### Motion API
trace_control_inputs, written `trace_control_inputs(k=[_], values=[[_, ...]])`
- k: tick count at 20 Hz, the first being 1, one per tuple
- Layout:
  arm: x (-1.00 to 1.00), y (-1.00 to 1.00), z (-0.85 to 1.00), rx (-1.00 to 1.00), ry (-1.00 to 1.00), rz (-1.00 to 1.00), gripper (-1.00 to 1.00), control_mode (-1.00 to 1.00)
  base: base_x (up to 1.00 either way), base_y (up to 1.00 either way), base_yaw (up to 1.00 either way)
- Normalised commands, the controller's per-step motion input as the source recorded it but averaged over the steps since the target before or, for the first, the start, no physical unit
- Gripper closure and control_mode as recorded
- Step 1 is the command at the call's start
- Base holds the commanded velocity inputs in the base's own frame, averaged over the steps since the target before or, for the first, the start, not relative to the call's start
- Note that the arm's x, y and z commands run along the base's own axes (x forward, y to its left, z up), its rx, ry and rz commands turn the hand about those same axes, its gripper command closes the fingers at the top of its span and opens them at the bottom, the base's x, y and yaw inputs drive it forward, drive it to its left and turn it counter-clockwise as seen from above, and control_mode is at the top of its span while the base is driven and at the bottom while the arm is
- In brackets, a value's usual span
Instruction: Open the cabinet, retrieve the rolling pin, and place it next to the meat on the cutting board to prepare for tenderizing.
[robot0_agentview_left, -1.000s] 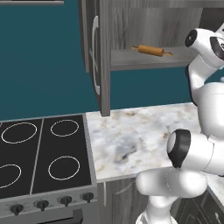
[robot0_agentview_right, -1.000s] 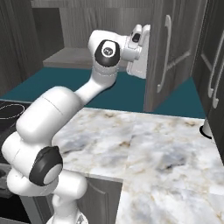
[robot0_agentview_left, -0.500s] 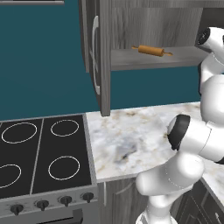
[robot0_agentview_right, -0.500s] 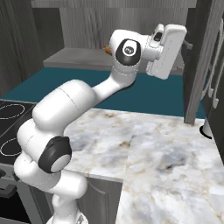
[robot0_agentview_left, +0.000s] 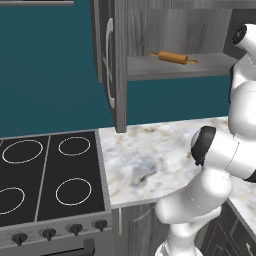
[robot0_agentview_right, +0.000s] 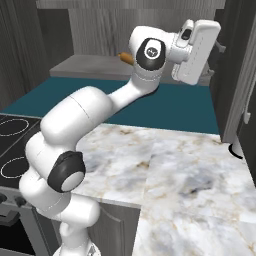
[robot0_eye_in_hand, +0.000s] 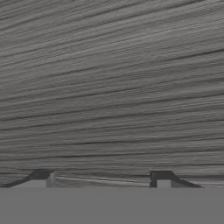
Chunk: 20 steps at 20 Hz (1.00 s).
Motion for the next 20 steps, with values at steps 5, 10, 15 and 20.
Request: trace_control_inputs(k=[5,10,15,20], values=[[-0.13,0.39,0.0,0.02,-0.12,0.08,-1.0,-1.0,0.0,0.0,0.0],[-0.09,0.5,0.0,0.06,-0.15,0.1,-1.0,-1.0,0.0,0.0,0.0],[-0.04,0.52,0.0,0.13,-0.12,0.14,-1.0,-1.0,0.0,0.0,0.0],[-0.12,0.56,0.0,0.23,-0.03,0.16,-1.0,-1.0,0.0,0.0,0.0]])
